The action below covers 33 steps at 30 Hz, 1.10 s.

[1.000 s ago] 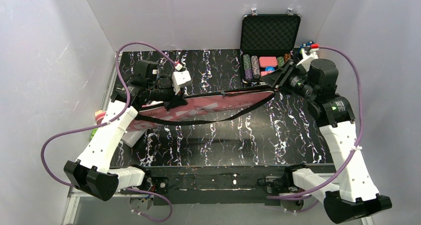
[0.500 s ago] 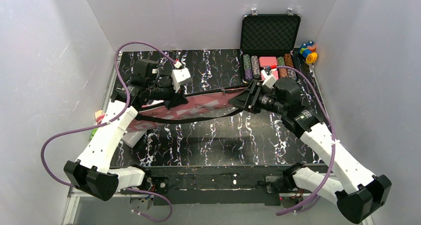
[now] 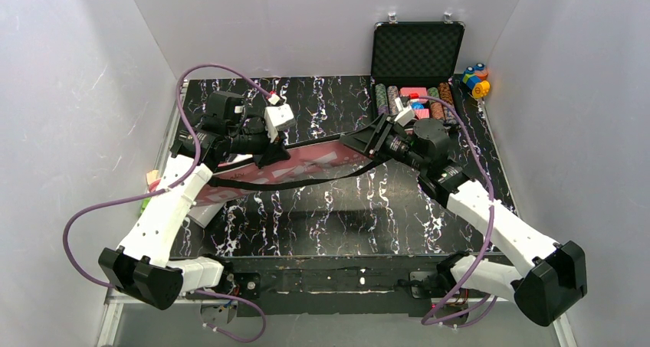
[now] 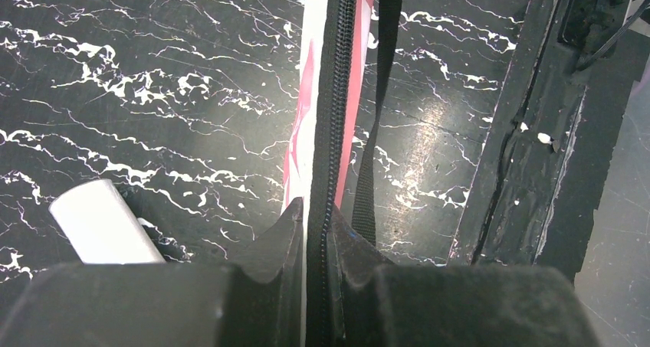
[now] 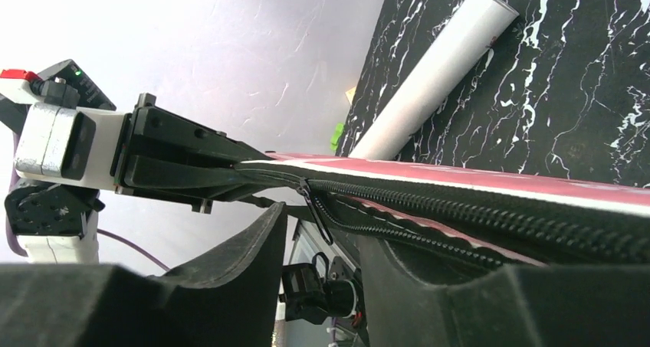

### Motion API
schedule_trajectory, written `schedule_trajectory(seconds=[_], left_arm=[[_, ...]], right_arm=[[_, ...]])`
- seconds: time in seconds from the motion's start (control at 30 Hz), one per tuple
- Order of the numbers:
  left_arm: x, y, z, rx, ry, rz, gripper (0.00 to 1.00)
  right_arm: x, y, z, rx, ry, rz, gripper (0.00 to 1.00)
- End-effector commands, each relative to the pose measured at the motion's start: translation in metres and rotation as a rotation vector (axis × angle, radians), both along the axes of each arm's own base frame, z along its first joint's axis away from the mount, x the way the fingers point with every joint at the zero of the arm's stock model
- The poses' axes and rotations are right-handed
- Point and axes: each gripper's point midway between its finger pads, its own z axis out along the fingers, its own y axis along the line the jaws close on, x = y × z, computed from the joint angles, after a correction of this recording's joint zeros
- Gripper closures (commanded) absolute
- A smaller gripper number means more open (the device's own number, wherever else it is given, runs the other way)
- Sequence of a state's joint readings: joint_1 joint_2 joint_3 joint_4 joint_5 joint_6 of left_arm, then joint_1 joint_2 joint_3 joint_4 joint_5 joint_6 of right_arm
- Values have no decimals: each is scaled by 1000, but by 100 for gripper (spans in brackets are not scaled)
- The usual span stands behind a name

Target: Pack up the badminton gear

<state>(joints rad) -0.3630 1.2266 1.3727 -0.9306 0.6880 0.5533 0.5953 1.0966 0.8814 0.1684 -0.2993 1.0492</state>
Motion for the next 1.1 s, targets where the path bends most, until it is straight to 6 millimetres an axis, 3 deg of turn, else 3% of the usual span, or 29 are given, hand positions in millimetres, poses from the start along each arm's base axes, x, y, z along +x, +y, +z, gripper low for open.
schedule_trajectory(seconds=[0.0, 0.2, 0.33, 0.43, 0.8, 1.07], left_arm=[[-2, -10, 41, -88, -112, -49, 100], [-3, -10, 40, -89, -111, -53, 100], [-4, -10, 41, -90, -111, -54, 100], [-4, -10, 40, -88, -111, -53, 100], [-5, -9, 40, -86, -115, -54, 100], [-7, -8, 41, -85, -119, -57, 100]], right_arm=[[6, 2, 32, 78, -94, -27, 57], [5, 1, 30, 83, -87, -32, 76], [2, 1, 33, 89, -90, -23, 82], [-1, -1, 35, 85, -97, -25, 98], [-5, -32, 42, 22, -124, -131, 99], [3, -76, 44, -3, -127, -230, 99]])
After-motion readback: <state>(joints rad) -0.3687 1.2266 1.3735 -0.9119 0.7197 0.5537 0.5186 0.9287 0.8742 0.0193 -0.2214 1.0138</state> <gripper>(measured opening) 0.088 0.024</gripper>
